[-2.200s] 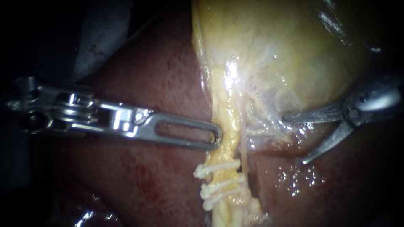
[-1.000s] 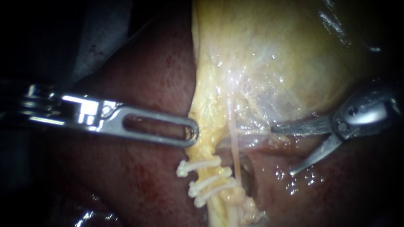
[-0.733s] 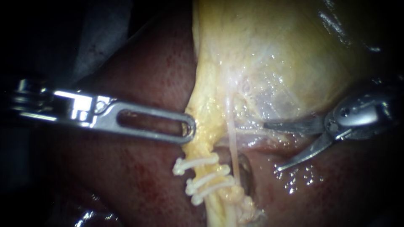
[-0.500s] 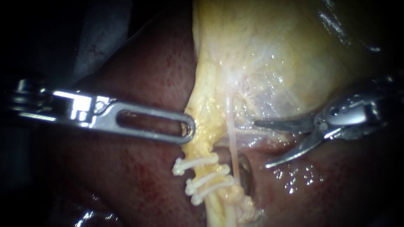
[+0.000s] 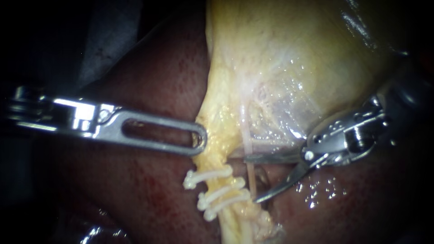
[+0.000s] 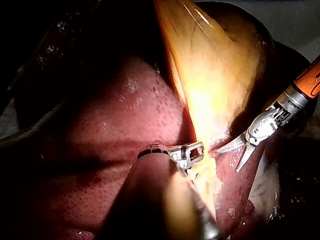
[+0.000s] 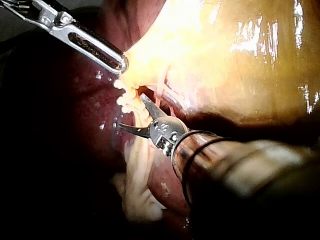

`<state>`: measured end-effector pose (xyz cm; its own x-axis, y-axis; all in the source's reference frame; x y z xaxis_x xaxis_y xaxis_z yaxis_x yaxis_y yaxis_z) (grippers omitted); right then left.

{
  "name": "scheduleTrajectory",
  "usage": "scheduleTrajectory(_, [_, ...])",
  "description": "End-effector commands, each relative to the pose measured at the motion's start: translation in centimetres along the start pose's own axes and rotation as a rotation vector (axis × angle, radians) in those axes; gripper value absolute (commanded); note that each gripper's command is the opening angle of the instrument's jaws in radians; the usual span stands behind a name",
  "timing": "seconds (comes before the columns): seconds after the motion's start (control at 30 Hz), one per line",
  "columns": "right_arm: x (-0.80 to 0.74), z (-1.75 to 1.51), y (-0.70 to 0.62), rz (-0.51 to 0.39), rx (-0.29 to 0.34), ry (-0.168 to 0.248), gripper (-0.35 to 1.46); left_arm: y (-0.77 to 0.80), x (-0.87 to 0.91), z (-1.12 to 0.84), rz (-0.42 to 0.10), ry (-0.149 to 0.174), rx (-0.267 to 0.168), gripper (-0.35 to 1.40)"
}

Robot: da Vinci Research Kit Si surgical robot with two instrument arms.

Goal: Go to the cutting position left tube

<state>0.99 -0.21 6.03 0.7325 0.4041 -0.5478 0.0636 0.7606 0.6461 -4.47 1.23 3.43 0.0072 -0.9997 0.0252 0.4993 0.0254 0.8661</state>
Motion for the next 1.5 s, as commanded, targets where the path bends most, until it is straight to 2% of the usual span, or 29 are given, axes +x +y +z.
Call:
scheduleTrajectory(0.03, [0.01, 0.01, 0.00, 0.002, -0.005, -0.010, 0.99, -0.01, 0.00, 0.00, -0.001, 0.002, 0.001, -0.35])
scheduleTrajectory(0.17, [0.06, 0.05, 0.01, 0.006, -0.010, -0.026, 0.96, -0.02, 0.01, 0.01, 0.004, 0.004, 0.002, -0.35])
scheduleTrajectory(0.4, [0.10, 0.10, 0.02, 0.009, -0.011, -0.032, 0.96, -0.04, 0.02, 0.01, 0.004, 0.005, 0.003, -0.35])
scheduleTrajectory(0.97, [0.07, 0.32, 0.00, -0.003, 0.000, -0.042, 0.94, -0.08, 0.04, 0.03, 0.008, 0.003, 0.005, -0.35])
scheduleTrajectory(1.33, [0.09, 0.43, 0.01, -0.012, 0.008, -0.049, 0.87, -0.08, 0.03, 0.04, 0.007, 0.004, 0.009, -0.35])
scheduleTrajectory(1.5, [0.08, 0.51, 0.01, -0.022, 0.012, -0.052, 0.79, -0.08, 0.03, 0.05, 0.007, 0.005, 0.010, -0.35])
